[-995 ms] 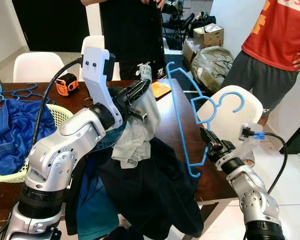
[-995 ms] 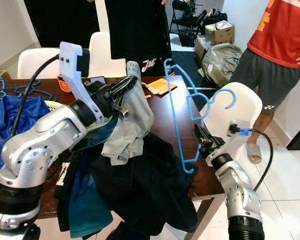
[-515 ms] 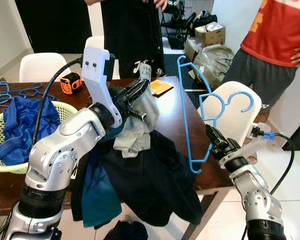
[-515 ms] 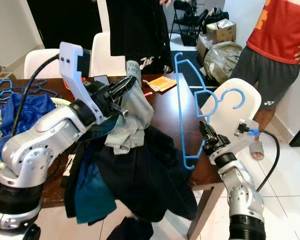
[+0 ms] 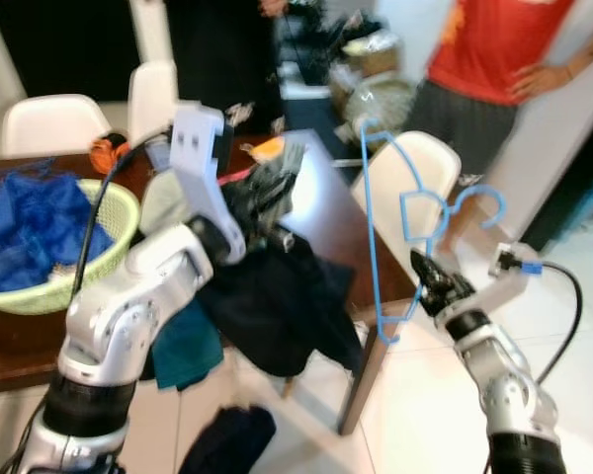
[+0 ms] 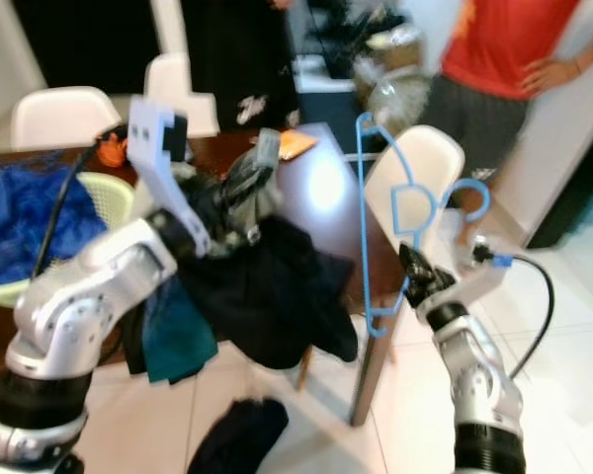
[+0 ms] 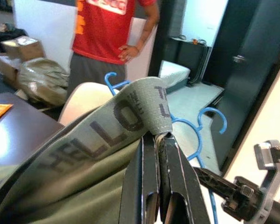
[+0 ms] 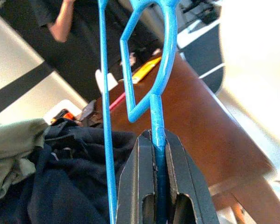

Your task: Hang hanger

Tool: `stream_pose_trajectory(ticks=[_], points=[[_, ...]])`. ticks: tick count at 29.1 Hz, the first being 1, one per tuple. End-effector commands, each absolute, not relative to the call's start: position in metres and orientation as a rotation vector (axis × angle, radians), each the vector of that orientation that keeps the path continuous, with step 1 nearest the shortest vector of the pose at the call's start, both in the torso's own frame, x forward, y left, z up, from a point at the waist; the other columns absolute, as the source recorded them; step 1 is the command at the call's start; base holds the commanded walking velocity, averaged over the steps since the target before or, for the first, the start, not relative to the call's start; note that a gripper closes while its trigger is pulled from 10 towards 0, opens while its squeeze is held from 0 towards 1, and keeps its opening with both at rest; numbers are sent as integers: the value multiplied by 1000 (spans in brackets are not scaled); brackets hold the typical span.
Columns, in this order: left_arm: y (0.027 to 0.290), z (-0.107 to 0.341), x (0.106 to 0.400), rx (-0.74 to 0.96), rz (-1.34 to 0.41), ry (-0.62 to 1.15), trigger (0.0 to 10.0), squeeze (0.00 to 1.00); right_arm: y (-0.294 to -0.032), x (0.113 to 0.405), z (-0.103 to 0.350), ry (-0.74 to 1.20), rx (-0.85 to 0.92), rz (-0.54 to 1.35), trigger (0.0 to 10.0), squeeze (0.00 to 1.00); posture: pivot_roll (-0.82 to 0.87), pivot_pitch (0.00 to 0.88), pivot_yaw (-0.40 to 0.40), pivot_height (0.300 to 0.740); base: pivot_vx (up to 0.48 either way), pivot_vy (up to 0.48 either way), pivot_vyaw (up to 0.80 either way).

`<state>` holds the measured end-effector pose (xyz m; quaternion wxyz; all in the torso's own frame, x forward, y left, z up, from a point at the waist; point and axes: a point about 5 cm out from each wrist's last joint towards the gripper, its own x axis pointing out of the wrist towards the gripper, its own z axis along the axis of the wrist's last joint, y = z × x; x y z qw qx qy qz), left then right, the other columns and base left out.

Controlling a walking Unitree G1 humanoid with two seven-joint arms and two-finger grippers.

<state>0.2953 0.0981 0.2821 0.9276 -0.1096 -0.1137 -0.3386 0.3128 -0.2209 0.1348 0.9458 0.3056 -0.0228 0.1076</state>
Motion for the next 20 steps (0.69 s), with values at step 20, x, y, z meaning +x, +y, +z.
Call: stream_pose_trajectory(ticks=[20], points=[[70,165,274,184,-1041,215,10000,0,-230,316,128,-6,624,106,10000,0,-24,0,3,740,-71,0,-600]])
